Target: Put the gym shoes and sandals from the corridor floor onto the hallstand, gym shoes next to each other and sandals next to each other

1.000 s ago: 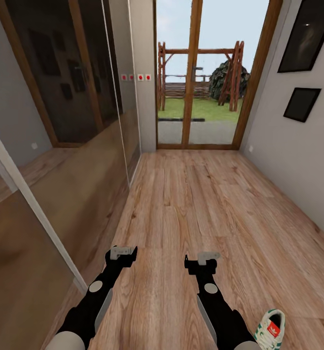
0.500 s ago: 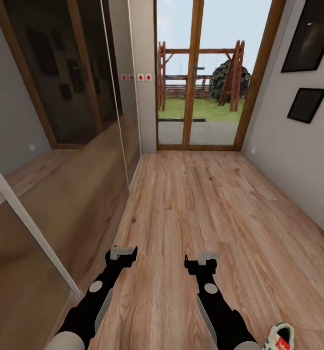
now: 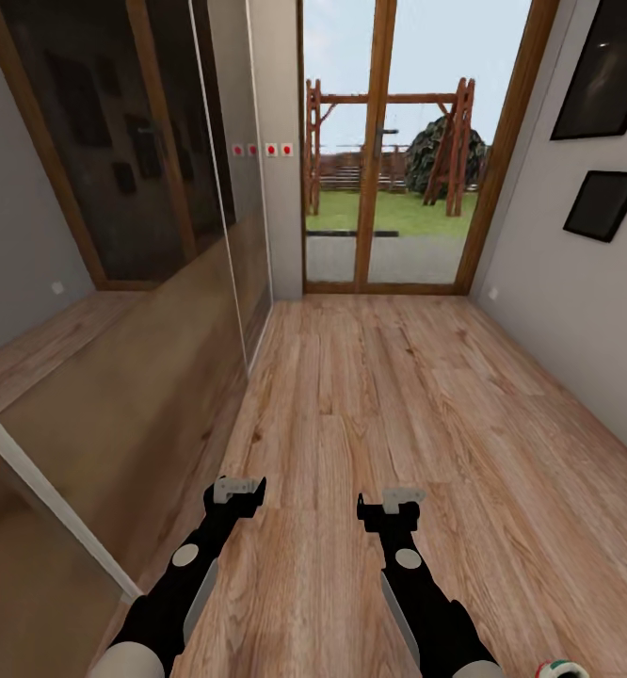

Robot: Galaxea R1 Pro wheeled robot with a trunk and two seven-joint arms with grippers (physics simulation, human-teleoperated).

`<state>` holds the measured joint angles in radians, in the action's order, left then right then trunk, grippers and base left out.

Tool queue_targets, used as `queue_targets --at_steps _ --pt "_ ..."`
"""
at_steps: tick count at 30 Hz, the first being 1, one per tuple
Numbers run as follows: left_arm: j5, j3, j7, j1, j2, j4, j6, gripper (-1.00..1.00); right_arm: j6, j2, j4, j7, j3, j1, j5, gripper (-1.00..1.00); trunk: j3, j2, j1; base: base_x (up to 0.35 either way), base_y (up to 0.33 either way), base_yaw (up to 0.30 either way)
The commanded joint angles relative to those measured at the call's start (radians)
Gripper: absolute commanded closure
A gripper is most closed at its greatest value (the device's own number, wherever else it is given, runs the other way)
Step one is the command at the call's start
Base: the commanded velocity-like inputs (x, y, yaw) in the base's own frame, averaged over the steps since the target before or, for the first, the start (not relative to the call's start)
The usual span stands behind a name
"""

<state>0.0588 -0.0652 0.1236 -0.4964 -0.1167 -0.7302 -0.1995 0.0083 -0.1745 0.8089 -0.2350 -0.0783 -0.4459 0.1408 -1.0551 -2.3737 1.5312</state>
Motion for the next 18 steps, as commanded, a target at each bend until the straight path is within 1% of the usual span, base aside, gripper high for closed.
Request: queue_targets --at_steps 1,5,11,18 --pt "0.006 -0.007 0.008 0.000 -0.001 0.000 -0.003 -1.00 0.001 0.000 0.000 -0.006 -0.001 0.000 0.008 -1.00 -0.001 0.000 0.000 0.010 0.000 0.000" --pt "0.006 -0.007 0.008 0.000 -0.001 0.001 -0.003 -1.00 0.001 0.000 0.000 -0.006 -0.001 0.000 0.008 -1.00 -0.001 0.000 0.000 0.062 0.032 0.000" --pt "0.006 -0.007 0.008 0.000 -0.001 0.000 -0.003 -1.00 0.001 0.000 0.000 -0.006 -0.001 0.000 0.008 -1.00 -0.001 0.000 0.000 0.149 0.122 0.000" --pt "0.007 -0.007 0.008 0.000 -0.001 0.000 -0.003 -1.00 0.001 0.000 0.000 -0.006 -0.001 0.000 0.008 -1.00 -0.001 0.000 0.000 0.025 0.019 0.000"
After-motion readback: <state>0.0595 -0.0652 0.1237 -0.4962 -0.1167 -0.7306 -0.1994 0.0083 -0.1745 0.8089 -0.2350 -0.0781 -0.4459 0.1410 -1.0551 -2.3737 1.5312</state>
